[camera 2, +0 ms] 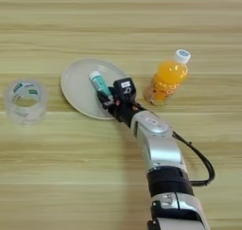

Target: Move the objects on the table

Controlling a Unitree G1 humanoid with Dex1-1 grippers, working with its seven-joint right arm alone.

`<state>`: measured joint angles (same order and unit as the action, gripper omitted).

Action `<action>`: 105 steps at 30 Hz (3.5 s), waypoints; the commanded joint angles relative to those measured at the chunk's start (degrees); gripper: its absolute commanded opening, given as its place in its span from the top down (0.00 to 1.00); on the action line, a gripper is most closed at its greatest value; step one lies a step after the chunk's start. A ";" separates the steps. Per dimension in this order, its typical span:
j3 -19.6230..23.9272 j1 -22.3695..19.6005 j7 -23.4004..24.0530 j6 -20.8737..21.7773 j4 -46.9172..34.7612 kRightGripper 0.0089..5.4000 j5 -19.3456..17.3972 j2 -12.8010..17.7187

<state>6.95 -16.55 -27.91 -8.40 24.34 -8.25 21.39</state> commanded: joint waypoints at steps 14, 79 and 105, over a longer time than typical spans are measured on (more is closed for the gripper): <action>0.30 0.60 0.32 -3.18 -21.21 0.69 -2.30 -0.08; -14.61 8.04 -1.01 -5.77 -22.51 0.69 5.44 -6.26; -14.76 7.97 -1.04 -3.04 -22.41 0.59 6.19 -6.17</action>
<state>-8.54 -6.23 -29.34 -12.16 6.16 -1.63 14.76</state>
